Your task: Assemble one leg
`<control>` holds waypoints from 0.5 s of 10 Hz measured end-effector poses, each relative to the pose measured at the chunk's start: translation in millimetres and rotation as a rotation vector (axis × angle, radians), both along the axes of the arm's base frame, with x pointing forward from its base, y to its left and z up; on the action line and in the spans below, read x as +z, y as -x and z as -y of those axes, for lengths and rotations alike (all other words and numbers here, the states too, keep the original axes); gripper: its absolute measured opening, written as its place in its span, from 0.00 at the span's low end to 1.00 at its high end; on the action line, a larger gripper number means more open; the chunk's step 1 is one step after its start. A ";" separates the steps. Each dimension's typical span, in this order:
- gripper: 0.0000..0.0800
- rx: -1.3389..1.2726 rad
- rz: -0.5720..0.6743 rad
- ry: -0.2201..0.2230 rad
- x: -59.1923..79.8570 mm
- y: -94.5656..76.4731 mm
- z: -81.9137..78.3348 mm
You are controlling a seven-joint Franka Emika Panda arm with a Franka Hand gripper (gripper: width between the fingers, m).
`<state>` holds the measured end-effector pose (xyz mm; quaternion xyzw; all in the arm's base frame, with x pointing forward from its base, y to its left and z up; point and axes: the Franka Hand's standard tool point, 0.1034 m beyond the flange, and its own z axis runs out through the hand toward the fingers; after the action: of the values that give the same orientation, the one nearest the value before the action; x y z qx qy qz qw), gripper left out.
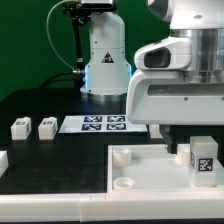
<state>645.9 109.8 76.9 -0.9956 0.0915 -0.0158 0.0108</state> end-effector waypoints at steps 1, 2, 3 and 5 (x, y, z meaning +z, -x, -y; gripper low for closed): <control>0.58 -0.001 -0.001 0.000 -0.4 0.2 0.4; 0.41 -0.001 -0.001 0.000 -0.3 0.1 0.0; 0.41 -0.102 -0.003 -0.005 -0.7 0.5 -0.5; 0.36 -0.387 -0.010 -0.017 -1.1 0.8 -1.4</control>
Offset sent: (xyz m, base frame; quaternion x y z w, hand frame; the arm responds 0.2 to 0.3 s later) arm 0.0000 0.0000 0.0000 0.0000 0.0000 0.2667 0.9638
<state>645.2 111.2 75.8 -0.9594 0.2812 -0.0117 0.0155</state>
